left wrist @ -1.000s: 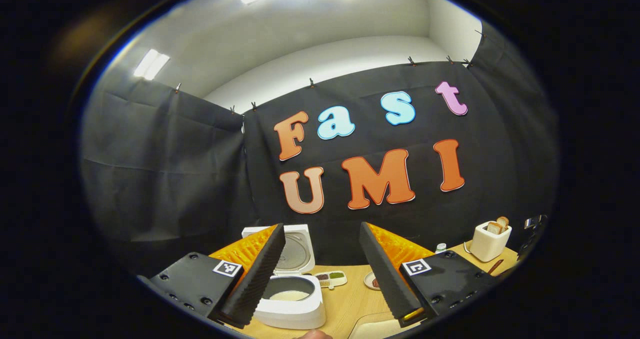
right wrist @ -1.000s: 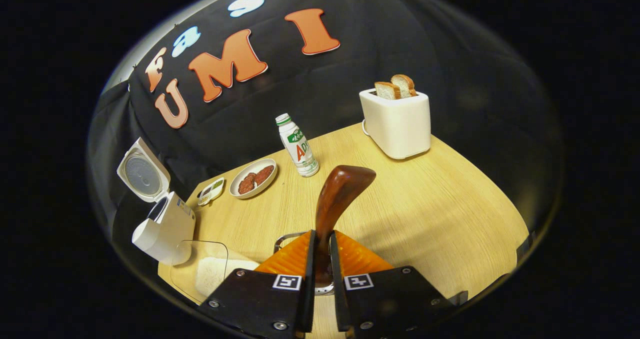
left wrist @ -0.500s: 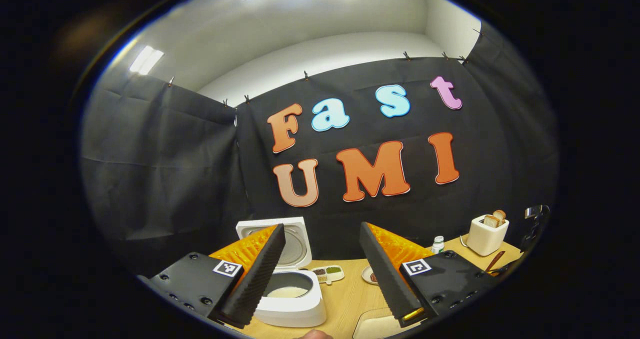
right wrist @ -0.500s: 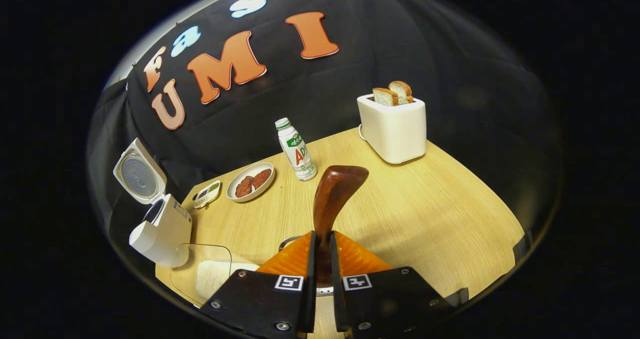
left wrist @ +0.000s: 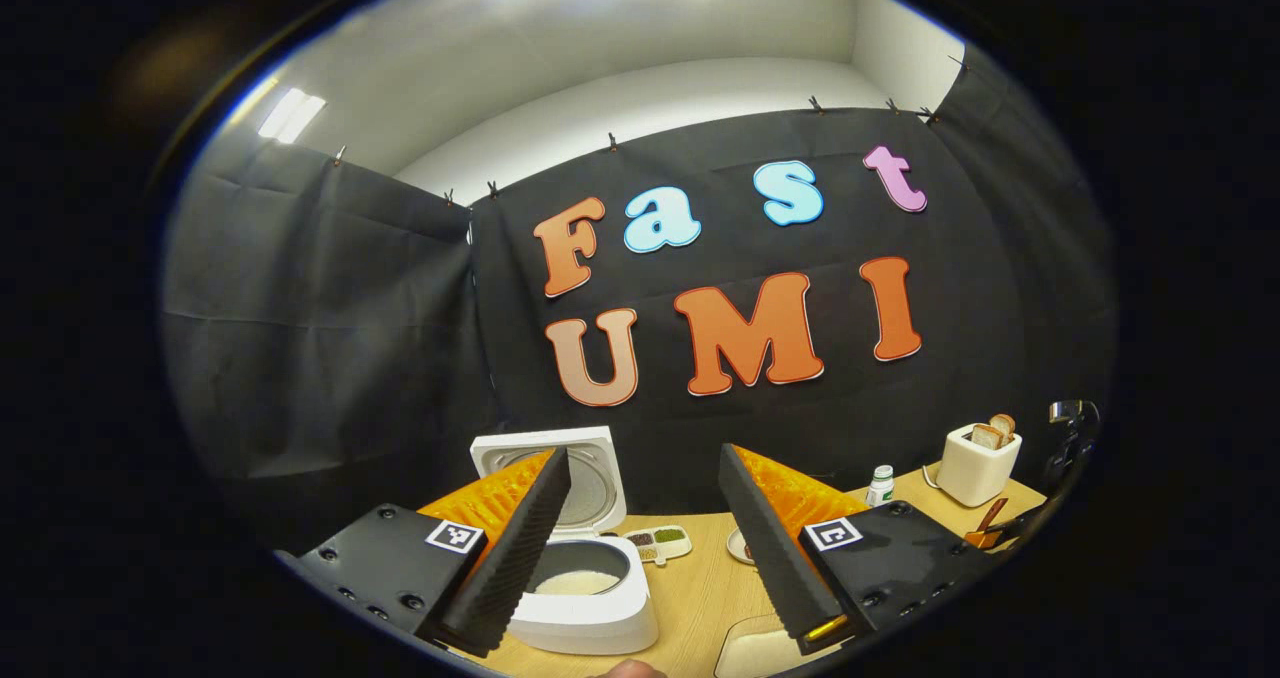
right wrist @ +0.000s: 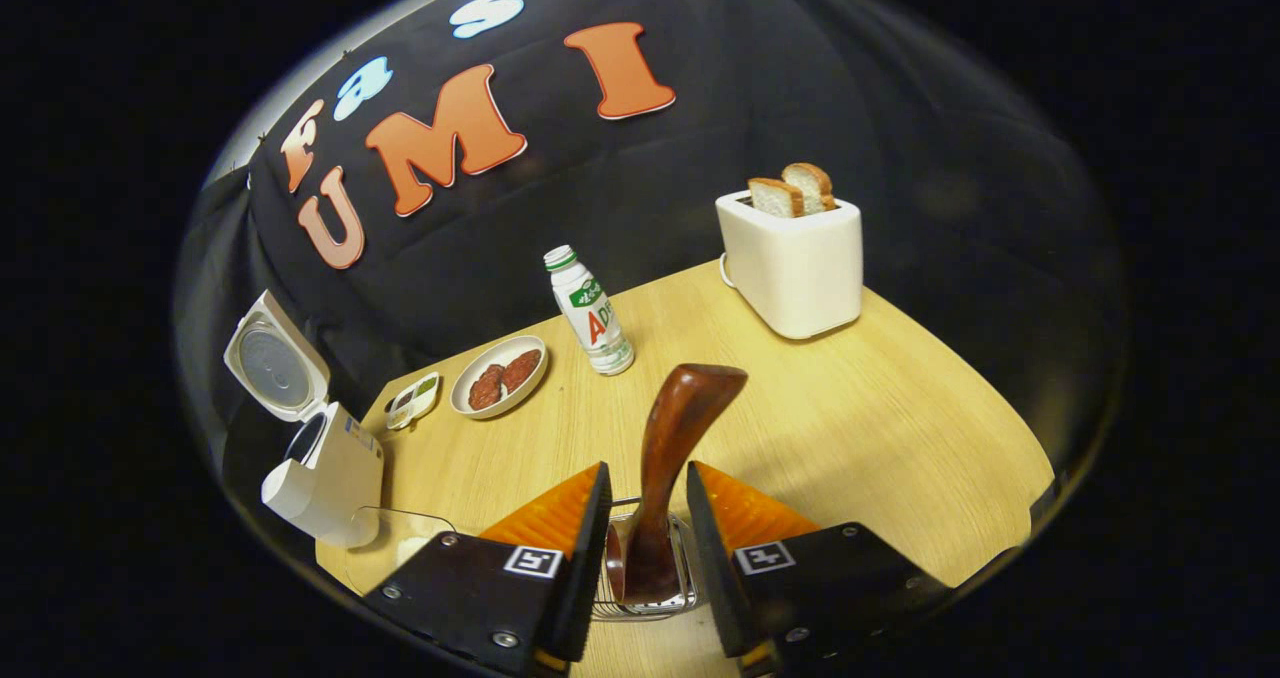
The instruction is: Close the left gripper, press the button to open the rice cooker; take a wooden spoon from the chopstick holder with the right hand, scoop a spoonful of rice and pour it into the rice cooker, then put the wooden spoon back into the chopstick holder.
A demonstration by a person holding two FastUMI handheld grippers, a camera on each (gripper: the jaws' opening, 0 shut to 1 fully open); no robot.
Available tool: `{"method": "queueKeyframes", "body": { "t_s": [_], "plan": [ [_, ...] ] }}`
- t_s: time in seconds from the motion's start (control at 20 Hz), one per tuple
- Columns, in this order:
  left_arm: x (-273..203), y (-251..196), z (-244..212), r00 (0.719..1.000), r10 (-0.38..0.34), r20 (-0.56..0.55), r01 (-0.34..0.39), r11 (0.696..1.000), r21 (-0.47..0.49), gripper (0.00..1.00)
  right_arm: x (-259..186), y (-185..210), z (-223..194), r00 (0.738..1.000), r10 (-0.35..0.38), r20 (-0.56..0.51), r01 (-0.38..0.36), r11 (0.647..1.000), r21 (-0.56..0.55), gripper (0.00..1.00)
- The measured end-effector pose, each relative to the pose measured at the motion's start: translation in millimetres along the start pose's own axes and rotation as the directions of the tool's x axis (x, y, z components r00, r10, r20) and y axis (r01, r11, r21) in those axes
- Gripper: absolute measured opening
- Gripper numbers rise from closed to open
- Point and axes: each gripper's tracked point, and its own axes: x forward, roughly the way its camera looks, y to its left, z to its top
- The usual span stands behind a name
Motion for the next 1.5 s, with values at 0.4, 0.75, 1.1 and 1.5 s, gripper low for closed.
{"method": "queueKeyframes", "body": {
  "t_s": [0.4, 0.75, 1.1, 1.5],
  "plan": [
    [1.3, -7.9, 8.2, 1.0, -0.006, 0.027, 0.005, 0.999, 0.037, 0.98, 7.0, 1.1, 7.8, 1.0, 0.021, -0.003, -0.021, 1.0, -0.003, 0.17],
    [6.4, -9.9, 23.2, 0.995, -0.045, 0.092, 0.041, 0.998, 0.042, 1.0, -13.8, 4.8, 4.9, 1.0, -0.023, 0.015, 0.023, 1.0, -0.018, 0.15],
    [8.2, 7.2, 32.6, 0.986, -0.065, 0.152, 0.056, 0.996, 0.063, 1.0, -45.2, 22.4, 34.6, 0.992, -0.064, 0.107, 0.071, 0.995, -0.068, 0.15],
    [15.8, 42.3, 14.2, 0.989, -0.073, 0.127, 0.069, 0.997, 0.033, 1.0, -93.5, 92.9, 73.3, 0.975, 0.0, 0.222, 0.021, 0.996, -0.091, 0.15]
  ]
}}
